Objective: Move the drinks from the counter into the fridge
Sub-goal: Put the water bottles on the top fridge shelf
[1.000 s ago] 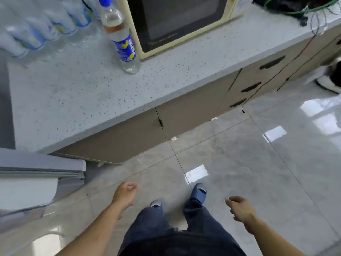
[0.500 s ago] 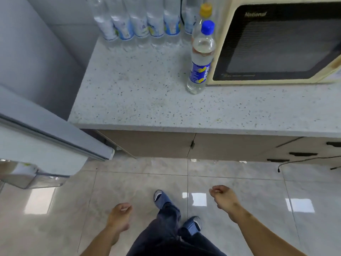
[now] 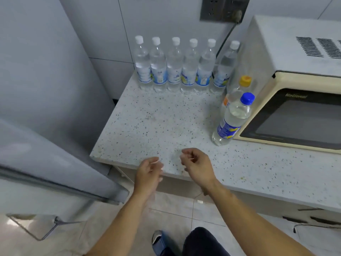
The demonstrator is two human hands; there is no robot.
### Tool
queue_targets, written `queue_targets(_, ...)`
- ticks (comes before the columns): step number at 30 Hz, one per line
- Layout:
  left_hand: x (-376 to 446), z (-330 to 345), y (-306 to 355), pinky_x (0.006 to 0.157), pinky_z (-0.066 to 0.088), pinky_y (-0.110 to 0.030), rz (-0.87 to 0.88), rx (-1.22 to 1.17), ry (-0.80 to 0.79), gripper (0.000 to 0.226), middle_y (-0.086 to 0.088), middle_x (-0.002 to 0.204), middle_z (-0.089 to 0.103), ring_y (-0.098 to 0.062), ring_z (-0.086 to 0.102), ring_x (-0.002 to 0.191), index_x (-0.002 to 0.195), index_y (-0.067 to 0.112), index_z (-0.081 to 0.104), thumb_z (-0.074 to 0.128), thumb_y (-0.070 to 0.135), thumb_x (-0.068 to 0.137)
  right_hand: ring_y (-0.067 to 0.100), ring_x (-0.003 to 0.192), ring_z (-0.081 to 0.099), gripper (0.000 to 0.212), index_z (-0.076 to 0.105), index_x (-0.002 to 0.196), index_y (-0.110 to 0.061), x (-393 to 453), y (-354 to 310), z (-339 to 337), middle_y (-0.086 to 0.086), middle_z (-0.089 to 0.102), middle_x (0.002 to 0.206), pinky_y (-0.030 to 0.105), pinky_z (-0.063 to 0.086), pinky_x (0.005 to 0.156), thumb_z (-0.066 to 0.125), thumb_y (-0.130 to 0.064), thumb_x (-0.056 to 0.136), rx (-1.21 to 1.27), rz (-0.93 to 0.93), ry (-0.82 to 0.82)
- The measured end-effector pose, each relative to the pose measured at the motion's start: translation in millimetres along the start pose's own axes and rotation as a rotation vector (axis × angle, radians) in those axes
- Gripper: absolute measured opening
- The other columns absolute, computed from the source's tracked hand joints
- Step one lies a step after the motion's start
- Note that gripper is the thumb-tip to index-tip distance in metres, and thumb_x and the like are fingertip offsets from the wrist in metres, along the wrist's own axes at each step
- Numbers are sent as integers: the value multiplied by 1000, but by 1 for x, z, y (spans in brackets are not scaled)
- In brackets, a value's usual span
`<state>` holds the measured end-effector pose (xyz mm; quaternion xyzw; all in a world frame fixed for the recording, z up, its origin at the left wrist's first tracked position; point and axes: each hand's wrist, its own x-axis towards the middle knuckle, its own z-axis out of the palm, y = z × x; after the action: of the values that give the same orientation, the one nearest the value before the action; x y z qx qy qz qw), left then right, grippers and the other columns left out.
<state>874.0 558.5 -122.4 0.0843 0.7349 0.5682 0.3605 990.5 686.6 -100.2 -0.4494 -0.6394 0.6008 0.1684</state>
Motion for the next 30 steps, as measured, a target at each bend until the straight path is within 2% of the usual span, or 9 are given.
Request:
queue_targets(6, 59, 46, 99, 59, 55, -17, 150, -215, 283, 11, 9, 100, 69, -6, 70, 79, 102, 36, 59, 61, 29, 94, 20, 93, 68, 19, 65, 108, -25, 106, -90, 14, -3, 68, 97, 48, 58, 87, 63, -30, 89, 102, -121, 91)
queue_targets(9, 96, 64, 153, 59, 55, -21, 193, -174, 408, 15, 7, 109, 65, -8, 67, 86, 107, 35, 57, 59, 31, 94, 16, 100, 65, 22, 61, 115, -23, 154, -140, 16, -7, 65, 106, 43, 54, 95, 60, -28, 92, 109, -186, 209)
queue_targets(12, 134, 75, 209, 82, 54, -34, 331, 82, 488, 31, 5, 116, 63, -17, 62, 103, 123, 27, 58, 58, 31, 93, 15, 107, 62, 33, 56, 128, -19, 195, -193, 13, -5, 61, 123, 36, 50, 99, 56, -22, 96, 15, -324, 279)
queue_targets(15, 177, 75, 261, 95, 42, -37, 578, 531, 544, 44, -7, 131, 58, -29, 51, 120, 134, 15, 53, 61, 25, 92, 19, 110, 61, 38, 53, 134, -18, 231, -236, 10, -1, 50, 137, 24, 45, 89, 53, -15, 96, -187, -497, 282)
queue_targets(18, 218, 73, 301, 100, 39, -44, 696, 788, 490, 54, -10, 142, 47, -33, 43, 127, 143, 14, 43, 60, 23, 93, 21, 114, 60, 48, 45, 143, -19, 265, -267, 6, -1, 34, 152, 26, 43, 87, 51, -9, 96, -413, -527, 171)
queue_targets(21, 251, 66, 315, 99, 40, -47, 741, 1134, 415, 60, -9, 150, 38, -36, 40, 130, 149, 15, 35, 59, 22, 95, 23, 126, 54, 62, 33, 150, -18, 292, -280, 2, 5, 16, 161, 33, 42, 101, 54, -7, 94, -724, -449, -12)
queue_targets(23, 267, 59, 314, 98, 42, -48, 716, 1351, 343, 63, -5, 156, 33, -37, 41, 130, 150, 17, 30, 59, 21, 95, 28, 126, 53, 58, 32, 149, -14, 302, -281, 2, 13, 22, 157, 34, 42, 99, 54, -10, 95, -902, -431, -90)
queue_targets(26, 276, 51, 308, 94, 47, -49, 701, 1336, 245, 56, -1, 153, 38, -34, 45, 127, 148, 19, 33, 57, 22, 97, 33, 114, 59, 48, 39, 143, -13, 311, -277, 5, 15, 33, 145, 33, 42, 82, 54, -12, 97, -985, -446, -117)
queue_targets(30, 270, 49, 303, 87, 50, -45, 742, 1136, 262, 37, -6, 128, 57, -32, 57, 108, 129, 19, 52, 61, 25, 94, 29, 106, 61, 38, 50, 132, -15, 309, -274, 8, 12, 46, 132, 30, 41, 75, 59, -15, 94, -977, -457, -66)
